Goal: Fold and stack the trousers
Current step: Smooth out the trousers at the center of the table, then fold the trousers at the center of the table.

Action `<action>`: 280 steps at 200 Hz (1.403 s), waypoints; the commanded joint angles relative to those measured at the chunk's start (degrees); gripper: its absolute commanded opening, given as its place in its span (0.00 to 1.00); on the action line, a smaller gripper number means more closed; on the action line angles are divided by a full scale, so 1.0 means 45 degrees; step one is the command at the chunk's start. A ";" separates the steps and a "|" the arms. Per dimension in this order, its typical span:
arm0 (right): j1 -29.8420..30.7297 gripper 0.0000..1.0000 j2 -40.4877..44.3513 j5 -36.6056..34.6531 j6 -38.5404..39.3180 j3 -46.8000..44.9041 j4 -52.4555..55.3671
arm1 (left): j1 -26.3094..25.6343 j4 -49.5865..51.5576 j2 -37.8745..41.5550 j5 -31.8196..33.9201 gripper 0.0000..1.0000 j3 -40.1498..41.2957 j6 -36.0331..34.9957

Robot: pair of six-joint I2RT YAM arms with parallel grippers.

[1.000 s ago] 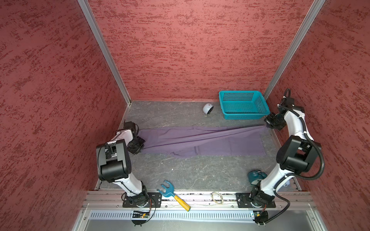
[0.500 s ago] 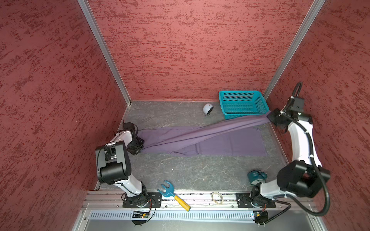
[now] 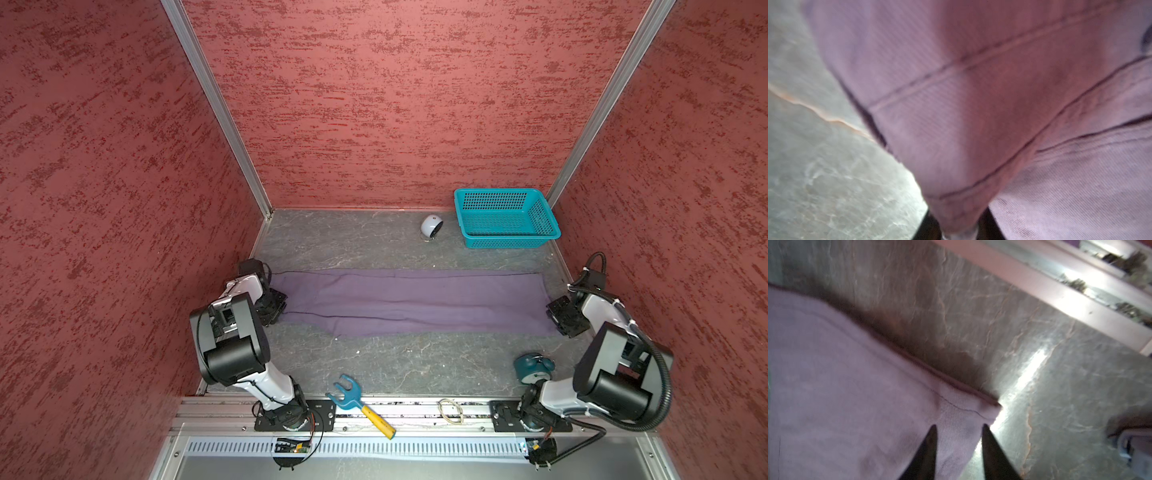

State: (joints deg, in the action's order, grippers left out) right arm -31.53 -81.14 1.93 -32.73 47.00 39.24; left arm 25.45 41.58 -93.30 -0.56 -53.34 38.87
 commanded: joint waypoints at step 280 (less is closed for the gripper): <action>0.3200 0.00 -0.0574 0.0729 0.1197 0.3924 -0.1411 | -1.5606 -0.1109 -0.7294 -0.4339 0.52 -1.1416 -0.0101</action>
State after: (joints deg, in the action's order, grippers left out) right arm -20.32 -86.19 6.83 -29.06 64.90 33.67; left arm -43.42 36.64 -121.99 -19.35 -101.38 39.79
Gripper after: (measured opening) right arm 0.042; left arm 0.528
